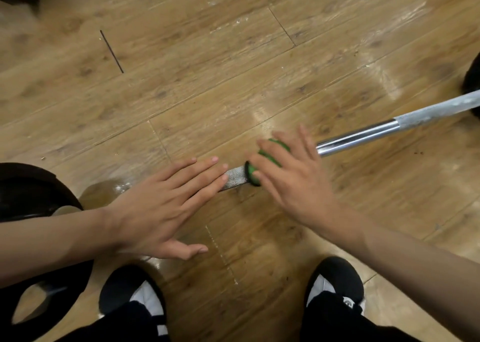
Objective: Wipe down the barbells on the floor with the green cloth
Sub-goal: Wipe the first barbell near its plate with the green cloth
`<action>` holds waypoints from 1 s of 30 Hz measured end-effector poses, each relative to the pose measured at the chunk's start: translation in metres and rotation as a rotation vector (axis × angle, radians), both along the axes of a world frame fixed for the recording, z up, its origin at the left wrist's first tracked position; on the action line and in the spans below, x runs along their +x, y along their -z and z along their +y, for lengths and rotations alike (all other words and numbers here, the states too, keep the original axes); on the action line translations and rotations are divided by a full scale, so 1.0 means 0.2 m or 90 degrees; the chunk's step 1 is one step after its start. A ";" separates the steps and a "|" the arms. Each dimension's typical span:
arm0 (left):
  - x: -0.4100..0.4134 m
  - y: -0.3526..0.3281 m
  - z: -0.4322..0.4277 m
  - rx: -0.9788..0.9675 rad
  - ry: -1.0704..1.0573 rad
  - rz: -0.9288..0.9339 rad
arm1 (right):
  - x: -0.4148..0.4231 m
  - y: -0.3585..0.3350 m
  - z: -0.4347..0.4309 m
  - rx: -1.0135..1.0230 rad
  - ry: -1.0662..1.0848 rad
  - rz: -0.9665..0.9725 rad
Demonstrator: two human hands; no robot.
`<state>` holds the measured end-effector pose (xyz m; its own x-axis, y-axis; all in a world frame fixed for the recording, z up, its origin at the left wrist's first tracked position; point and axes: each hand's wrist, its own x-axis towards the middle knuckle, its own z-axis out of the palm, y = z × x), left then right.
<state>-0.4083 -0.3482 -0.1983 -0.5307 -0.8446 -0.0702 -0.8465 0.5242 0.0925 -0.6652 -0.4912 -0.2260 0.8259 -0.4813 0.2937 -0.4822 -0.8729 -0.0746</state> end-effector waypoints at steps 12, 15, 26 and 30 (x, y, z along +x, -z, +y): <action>0.01 0.01 -0.01 -0.014 0.014 0.024 | 0.03 0.00 -0.01 0.003 0.122 -0.047; 0.03 0.01 -0.02 -0.013 0.029 0.043 | -0.01 0.00 -0.08 -0.052 0.035 -0.038; 0.08 0.01 -0.20 -0.048 0.153 0.069 | -0.01 -0.11 -0.09 0.027 0.197 0.063; 0.11 0.03 -0.23 0.011 0.174 0.105 | -0.07 -0.15 -0.20 0.060 0.076 0.167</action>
